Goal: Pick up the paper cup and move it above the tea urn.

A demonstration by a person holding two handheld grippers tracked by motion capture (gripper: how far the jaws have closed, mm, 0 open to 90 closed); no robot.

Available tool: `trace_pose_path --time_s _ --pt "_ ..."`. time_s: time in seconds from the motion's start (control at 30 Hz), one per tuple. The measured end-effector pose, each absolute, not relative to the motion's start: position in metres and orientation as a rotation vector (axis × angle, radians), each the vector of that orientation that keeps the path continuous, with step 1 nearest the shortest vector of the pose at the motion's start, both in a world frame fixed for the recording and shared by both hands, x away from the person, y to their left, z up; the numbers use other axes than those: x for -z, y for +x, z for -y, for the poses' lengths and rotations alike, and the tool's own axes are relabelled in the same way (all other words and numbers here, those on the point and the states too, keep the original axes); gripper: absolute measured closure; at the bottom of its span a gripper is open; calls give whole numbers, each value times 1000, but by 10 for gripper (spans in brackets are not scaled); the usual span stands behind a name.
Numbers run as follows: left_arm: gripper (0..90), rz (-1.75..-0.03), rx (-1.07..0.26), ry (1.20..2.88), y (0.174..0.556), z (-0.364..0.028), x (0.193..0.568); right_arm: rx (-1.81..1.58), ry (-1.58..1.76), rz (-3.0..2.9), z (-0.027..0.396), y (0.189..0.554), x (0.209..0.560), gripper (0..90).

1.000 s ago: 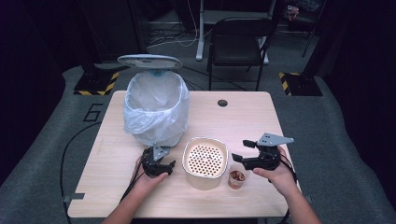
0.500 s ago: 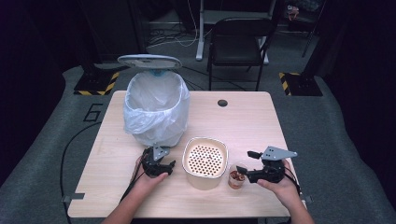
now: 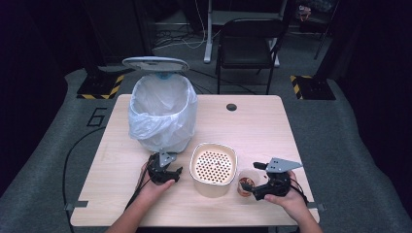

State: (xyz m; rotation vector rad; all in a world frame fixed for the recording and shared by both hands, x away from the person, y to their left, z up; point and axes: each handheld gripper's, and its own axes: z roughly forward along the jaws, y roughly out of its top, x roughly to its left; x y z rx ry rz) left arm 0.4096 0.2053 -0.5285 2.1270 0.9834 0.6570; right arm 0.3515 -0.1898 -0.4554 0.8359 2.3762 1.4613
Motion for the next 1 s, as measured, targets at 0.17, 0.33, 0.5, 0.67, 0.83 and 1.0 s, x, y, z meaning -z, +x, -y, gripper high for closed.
trace_pose_path --time_s 0.17,0.33,0.5,0.67,0.83,1.0 --pt "166 -984 -657 2126 410 -205 529 -1439 828 -2402 187 351 466 72" --pt "166 -984 -655 2129 410 -205 528 -1411 805 -2418 184 351 472 79" --pt "166 -985 -654 2131 410 -205 528 -1383 809 -2442 183 351 482 141" --pt "166 -984 -652 2134 410 -206 528 -1370 812 -2440 183 352 486 162" --pt "166 -984 -655 2129 410 -205 528 -1361 801 -2444 182 353 488 177" --pt "166 -985 -653 2133 410 -205 528 -1355 792 -2446 180 353 489 209"
